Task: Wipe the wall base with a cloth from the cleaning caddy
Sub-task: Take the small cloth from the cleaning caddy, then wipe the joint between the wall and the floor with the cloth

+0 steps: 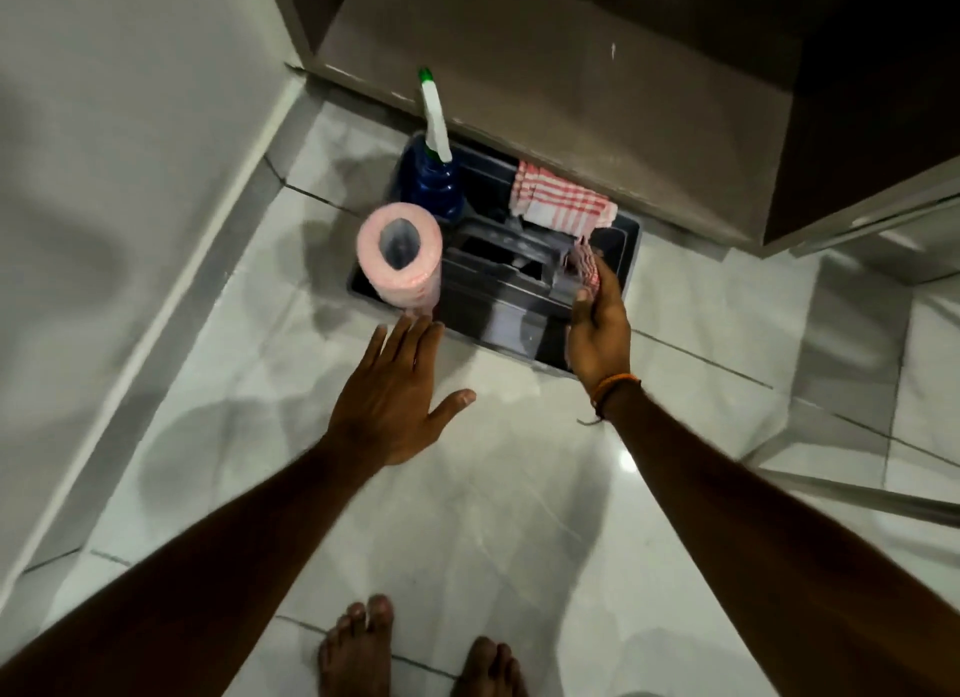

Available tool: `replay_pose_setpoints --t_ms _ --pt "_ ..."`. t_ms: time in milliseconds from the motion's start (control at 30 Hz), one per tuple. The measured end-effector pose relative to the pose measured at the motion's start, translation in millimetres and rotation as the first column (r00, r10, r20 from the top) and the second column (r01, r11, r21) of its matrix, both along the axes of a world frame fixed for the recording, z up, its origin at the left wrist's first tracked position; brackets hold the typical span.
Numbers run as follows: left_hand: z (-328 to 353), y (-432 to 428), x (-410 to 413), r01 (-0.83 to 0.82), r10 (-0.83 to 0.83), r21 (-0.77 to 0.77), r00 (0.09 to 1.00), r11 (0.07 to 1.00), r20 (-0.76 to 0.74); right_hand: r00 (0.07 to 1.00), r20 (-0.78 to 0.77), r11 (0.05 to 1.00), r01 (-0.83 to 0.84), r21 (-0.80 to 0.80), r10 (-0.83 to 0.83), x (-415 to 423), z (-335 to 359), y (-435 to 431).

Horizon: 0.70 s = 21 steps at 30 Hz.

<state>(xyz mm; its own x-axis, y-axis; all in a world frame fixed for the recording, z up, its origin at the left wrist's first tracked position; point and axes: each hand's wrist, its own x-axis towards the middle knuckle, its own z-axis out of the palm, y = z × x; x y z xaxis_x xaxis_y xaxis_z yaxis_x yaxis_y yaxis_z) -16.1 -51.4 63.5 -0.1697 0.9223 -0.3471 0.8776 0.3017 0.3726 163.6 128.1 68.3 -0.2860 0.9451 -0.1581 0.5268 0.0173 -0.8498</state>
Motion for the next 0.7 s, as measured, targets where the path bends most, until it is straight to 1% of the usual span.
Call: replay_pose_setpoints --t_ms 67,167,233,333,433,500,533,600,633,700 --pt "23 -29 -8 -0.079 0.079 -0.004 0.997 0.997 0.011 0.998 0.002 0.997 -0.063 -0.033 0.063 -6 28 -28" --pt "43 -88 -22 -0.218 0.22 -0.037 0.974 0.975 0.047 0.974 0.066 0.976 -0.219 0.007 0.218 -17 49 -81" --pt "48 -138 -36 -0.287 0.29 -0.088 0.957 0.954 0.028 0.936 0.102 0.94 -0.341 0.033 0.336 -37 50 -121" --pt "35 -216 -55 -0.367 0.369 -0.154 0.929 0.917 -0.019 0.863 0.103 0.862 -0.502 0.067 0.494 -79 38 -183" --pt "-1 -288 -75 -0.452 0.446 -0.195 0.892 0.87 -0.076 0.722 0.079 0.721 -0.692 0.041 0.688 -129 -2 -236" --pt "-31 -324 -83 -0.506 0.495 -0.201 0.863 0.839 -0.103 0.618 0.093 0.62 -0.785 0.007 0.781 -158 -41 -261" --pt "-49 -339 -85 -0.534 0.525 -0.216 0.845 0.817 -0.103 0.558 0.13 0.562 -0.827 0.013 0.819 -170 -66 -274" --pt "-83 -361 -85 -0.587 0.587 -0.239 0.806 0.774 -0.078 0.415 0.282 0.415 -0.908 0.061 0.865 -188 -115 -296" --pt "-100 -370 -82 -0.606 0.612 -0.243 0.789 0.757 -0.061 0.337 0.354 0.338 -0.939 0.063 0.872 -195 -137 -305" --pt "-127 -383 -74 -0.62 0.634 -0.253 0.773 0.742 -0.034 0.187 0.451 0.189 -0.981 0.04 0.873 -200 -168 -314"
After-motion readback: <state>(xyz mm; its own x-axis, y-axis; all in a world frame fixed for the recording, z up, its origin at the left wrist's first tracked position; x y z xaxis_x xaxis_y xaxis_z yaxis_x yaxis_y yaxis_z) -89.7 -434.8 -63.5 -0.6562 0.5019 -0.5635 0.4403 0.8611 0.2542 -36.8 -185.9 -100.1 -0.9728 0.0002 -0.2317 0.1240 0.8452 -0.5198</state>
